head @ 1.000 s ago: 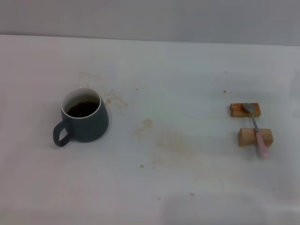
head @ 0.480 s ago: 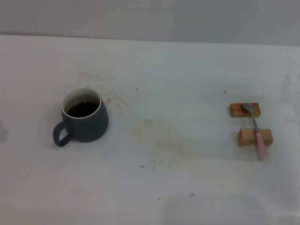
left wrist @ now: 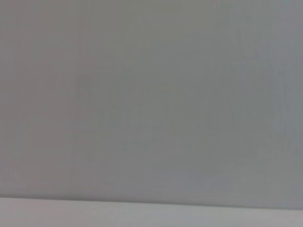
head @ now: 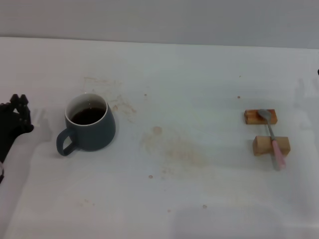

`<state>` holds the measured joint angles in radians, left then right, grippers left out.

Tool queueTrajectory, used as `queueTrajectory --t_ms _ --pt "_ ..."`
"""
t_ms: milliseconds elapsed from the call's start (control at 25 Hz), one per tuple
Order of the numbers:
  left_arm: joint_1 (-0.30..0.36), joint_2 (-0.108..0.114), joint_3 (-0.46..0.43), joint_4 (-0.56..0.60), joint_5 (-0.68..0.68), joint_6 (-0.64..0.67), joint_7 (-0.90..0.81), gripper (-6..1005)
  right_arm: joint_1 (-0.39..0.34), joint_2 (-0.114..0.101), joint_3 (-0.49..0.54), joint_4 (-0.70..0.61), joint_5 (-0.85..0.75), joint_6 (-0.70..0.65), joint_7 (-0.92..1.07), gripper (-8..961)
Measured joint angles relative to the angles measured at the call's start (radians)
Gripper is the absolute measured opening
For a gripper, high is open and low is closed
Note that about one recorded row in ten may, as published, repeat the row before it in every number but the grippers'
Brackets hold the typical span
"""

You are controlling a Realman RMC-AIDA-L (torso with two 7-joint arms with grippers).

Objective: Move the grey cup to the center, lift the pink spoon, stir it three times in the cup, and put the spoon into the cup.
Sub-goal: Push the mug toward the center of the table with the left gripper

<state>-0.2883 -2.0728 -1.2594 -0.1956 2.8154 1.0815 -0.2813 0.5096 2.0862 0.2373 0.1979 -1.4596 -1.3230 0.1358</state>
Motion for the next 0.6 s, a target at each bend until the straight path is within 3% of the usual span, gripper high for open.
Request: queueTrajectory --t_ms 600 --pt "-0.022 -0.001 0.124 -0.026 0.0 -0.05 0.018 133 0.024 -0.001 0.001 0.0 -0.026 0.034 0.0 332"
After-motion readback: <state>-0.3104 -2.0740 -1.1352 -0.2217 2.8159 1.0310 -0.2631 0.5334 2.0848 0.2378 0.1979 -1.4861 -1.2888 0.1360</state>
